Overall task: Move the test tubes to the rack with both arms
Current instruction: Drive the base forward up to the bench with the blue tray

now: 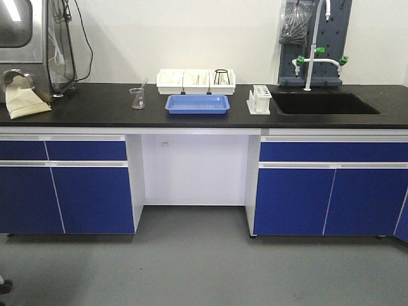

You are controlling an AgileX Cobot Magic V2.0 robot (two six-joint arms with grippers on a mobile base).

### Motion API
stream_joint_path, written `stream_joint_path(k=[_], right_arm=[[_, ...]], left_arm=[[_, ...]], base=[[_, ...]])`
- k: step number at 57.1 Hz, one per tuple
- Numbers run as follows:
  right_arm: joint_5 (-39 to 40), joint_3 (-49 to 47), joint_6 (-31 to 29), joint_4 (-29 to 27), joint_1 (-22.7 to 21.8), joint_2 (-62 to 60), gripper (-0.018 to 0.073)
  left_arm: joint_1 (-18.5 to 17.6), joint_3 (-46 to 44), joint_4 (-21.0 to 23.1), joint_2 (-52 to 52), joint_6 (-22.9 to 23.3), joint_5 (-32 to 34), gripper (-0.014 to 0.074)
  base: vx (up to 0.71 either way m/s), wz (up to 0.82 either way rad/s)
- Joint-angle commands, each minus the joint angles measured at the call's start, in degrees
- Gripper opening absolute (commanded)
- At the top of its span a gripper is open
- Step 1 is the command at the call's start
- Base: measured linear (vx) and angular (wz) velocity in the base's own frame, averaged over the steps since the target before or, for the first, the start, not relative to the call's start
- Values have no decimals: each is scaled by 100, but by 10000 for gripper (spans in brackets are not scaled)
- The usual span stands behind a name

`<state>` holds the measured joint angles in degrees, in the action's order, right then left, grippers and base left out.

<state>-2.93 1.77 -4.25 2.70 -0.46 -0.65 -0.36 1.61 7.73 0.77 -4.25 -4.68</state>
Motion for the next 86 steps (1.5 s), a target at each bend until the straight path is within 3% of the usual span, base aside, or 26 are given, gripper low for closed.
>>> stream_joint_path(k=[1,35,86], right_arm=[[466,77,-28,39,-14,-56,-8],[466,77,-28,39,-18,-56,-8],[461,77,-28,39,-18,-56,-8]], left_arm=[[-2,-153,44,58,-11,468,-4],[-2,-153,44,58,-11,468,-4],[-2,-153,44,58,-11,468,-4]], base=[[8,-1],[24,1],[47,-3]])
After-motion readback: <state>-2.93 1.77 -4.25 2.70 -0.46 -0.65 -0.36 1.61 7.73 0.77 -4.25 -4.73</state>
